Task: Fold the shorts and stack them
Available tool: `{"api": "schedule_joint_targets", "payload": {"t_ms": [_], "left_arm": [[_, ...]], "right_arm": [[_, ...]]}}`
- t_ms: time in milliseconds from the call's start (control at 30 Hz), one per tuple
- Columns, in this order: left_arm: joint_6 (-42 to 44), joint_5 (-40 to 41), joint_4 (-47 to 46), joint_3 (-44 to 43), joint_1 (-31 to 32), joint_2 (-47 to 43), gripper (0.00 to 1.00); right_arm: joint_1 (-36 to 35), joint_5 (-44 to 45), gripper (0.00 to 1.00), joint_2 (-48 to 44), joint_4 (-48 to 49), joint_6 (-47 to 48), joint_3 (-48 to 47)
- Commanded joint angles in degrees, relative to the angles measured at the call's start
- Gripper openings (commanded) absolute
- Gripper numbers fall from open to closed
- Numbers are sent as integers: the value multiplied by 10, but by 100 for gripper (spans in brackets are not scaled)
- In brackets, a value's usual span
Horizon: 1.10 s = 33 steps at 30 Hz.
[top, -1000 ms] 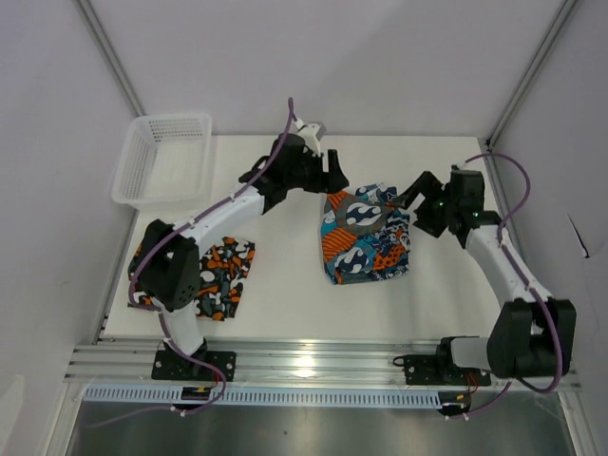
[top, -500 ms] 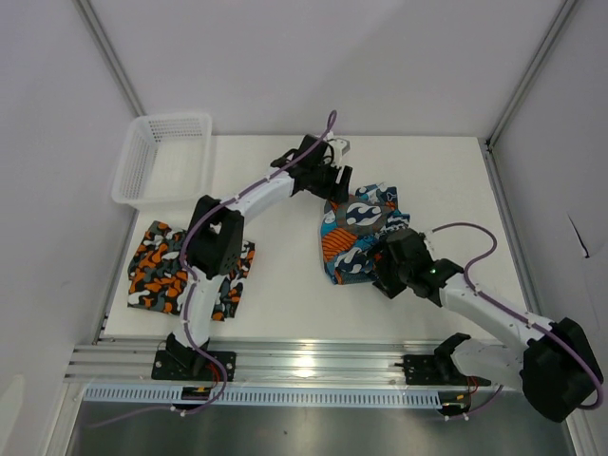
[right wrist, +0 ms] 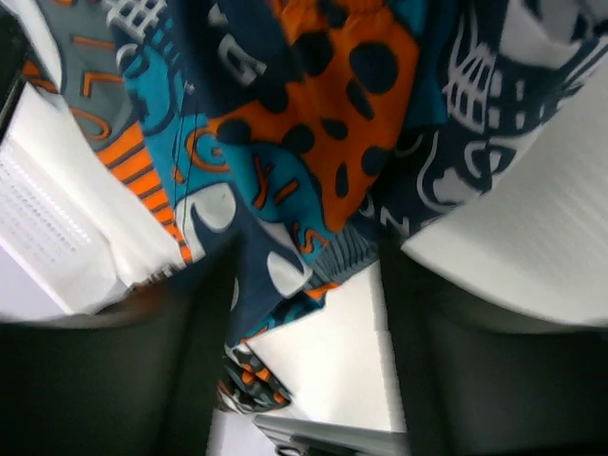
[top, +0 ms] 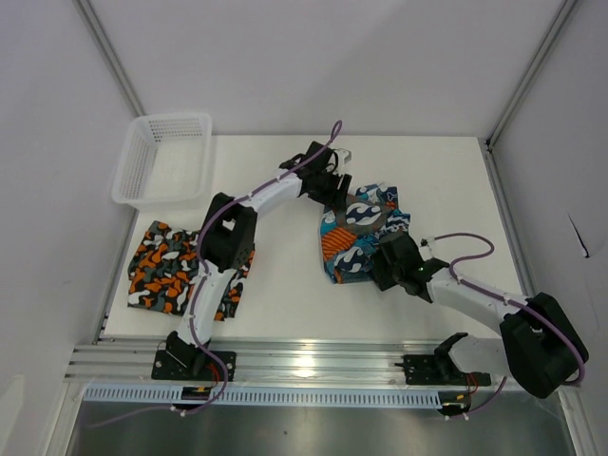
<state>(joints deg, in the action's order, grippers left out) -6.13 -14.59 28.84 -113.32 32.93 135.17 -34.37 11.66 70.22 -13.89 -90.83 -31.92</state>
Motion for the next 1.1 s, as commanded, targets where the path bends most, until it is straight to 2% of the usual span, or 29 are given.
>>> {"api": "schedule_joint_targets", "payload": {"t_ms": [0,167,200,300,367,467,500,533,567,600,633,667,700,733,800,867,900,1000,1033,1067], "left_arm": [[-27,15,16,-41,-10,14,66],[-72,40,14,-36,-21,17,58],[-78,43,13,-30,-22,15,56],[-92,56,9,-16,-23,10,43],[-108,73,4,-1,-25,-4,30],[-142,79,-29,88,-30,-37,20],[-151,80,-60,110,-30,-68,18],[-176,84,-76,179,-30,-86,15],[-191,90,-90,205,-30,-104,14],[-207,88,-110,233,-30,-125,13],[-243,87,-156,261,-30,-171,8],[-263,93,-177,362,-25,-197,6],[-282,112,-226,395,-22,-224,6],[-318,122,-252,465,-13,-282,6],[-354,171,-320,602,-1,-342,6],[-400,199,-349,660,27,-429,8],[-411,206,-369,726,40,-455,10],[-428,243,-340,769,93,-525,34],[-431,254,-324,771,104,-534,57],[-432,257,-307,772,105,-553,69]], "right_arm": [[9,43,51,27,21,-10,5],[25,39,26,55,34,5,8],[27,39,16,59,38,13,9],[40,30,0,62,46,41,7],[48,25,0,53,34,80,0],[65,-1,0,27,21,155,5],[90,-18,0,19,23,181,12],[106,-37,0,14,30,241,17],[127,-64,0,8,41,278,22],[176,-138,0,11,61,318,23],[202,-175,0,14,70,354,18],[226,-212,0,31,77,425,10],[262,-272,0,43,68,459,-4],[272,-290,0,56,54,490,-47],[275,-299,0,103,2,567,-99],[273,-303,0,136,-23,600,-166],[273,-306,0,168,-37,622,-185],[275,-303,0,208,-58,656,-249],[276,-296,1,226,-62,660,-262],[276,-297,9,231,-62,666,-278]]}}
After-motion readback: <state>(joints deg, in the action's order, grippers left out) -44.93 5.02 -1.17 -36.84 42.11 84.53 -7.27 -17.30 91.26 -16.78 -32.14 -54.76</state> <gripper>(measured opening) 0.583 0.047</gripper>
